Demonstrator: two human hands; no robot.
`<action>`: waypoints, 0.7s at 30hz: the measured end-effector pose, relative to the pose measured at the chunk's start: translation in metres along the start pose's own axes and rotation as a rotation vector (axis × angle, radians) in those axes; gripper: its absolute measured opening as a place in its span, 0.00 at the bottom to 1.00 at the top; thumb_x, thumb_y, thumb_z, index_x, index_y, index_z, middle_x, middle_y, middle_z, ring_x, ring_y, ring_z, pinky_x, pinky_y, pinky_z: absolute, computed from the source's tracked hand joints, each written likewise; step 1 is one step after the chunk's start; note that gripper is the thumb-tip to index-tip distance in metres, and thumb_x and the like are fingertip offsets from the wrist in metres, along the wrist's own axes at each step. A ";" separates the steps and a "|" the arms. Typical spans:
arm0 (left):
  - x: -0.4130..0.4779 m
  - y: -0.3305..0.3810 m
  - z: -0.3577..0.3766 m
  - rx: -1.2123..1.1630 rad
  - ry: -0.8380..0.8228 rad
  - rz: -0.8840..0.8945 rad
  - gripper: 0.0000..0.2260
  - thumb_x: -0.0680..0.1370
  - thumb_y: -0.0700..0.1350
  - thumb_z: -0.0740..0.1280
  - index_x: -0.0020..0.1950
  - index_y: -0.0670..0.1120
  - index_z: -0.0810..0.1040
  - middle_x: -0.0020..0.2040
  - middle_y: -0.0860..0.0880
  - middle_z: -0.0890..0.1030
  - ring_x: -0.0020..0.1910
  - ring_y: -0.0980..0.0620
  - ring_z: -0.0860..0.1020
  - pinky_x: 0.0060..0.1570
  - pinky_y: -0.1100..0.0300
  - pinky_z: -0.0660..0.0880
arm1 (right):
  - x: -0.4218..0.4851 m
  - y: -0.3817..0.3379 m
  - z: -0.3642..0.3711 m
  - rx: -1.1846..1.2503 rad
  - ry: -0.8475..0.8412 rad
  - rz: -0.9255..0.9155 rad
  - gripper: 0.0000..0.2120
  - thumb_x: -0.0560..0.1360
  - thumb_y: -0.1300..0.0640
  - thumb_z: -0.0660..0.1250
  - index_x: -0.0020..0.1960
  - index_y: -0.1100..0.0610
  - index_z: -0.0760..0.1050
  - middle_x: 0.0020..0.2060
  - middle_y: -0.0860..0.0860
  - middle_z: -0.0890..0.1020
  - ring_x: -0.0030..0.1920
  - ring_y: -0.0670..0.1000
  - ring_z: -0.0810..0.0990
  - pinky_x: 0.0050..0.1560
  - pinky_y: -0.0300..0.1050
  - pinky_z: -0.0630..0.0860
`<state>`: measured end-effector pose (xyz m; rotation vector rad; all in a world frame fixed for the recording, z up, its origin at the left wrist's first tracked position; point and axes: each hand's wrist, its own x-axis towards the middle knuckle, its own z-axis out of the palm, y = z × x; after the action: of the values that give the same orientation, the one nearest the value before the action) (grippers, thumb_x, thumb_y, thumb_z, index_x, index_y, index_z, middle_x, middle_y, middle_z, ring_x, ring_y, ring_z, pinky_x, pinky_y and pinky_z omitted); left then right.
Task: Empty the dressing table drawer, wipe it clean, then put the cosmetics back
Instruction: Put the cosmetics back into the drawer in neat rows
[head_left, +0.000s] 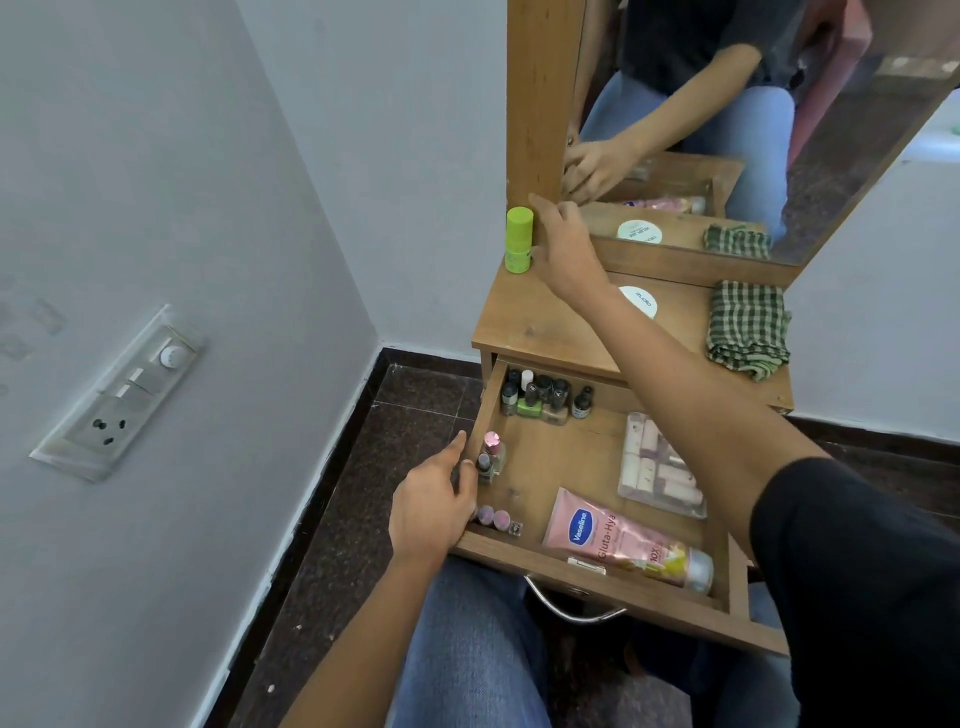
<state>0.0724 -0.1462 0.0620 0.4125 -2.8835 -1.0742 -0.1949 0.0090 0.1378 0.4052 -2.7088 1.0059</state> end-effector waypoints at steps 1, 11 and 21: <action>0.000 0.000 0.000 0.000 0.000 0.001 0.18 0.80 0.50 0.60 0.71 0.55 0.72 0.30 0.56 0.73 0.30 0.59 0.72 0.36 0.58 0.74 | 0.005 0.000 0.003 -0.009 -0.030 -0.009 0.33 0.70 0.72 0.59 0.74 0.57 0.62 0.62 0.59 0.68 0.64 0.58 0.68 0.67 0.49 0.66; 0.000 -0.001 0.000 -0.005 -0.003 0.021 0.19 0.80 0.49 0.59 0.71 0.55 0.72 0.30 0.56 0.72 0.30 0.58 0.71 0.38 0.57 0.75 | 0.034 -0.001 0.000 -0.174 -0.100 -0.051 0.17 0.75 0.62 0.65 0.63 0.61 0.73 0.57 0.62 0.69 0.56 0.63 0.70 0.59 0.51 0.70; -0.001 0.002 -0.002 -0.012 -0.010 0.019 0.19 0.80 0.48 0.60 0.71 0.54 0.72 0.28 0.57 0.70 0.29 0.58 0.70 0.38 0.57 0.75 | 0.033 -0.019 -0.024 -0.150 -0.178 -0.068 0.18 0.72 0.60 0.70 0.59 0.62 0.69 0.48 0.60 0.77 0.49 0.60 0.75 0.42 0.47 0.70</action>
<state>0.0733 -0.1459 0.0652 0.3793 -2.8823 -1.0935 -0.2166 0.0053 0.1764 0.5799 -2.8811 0.7762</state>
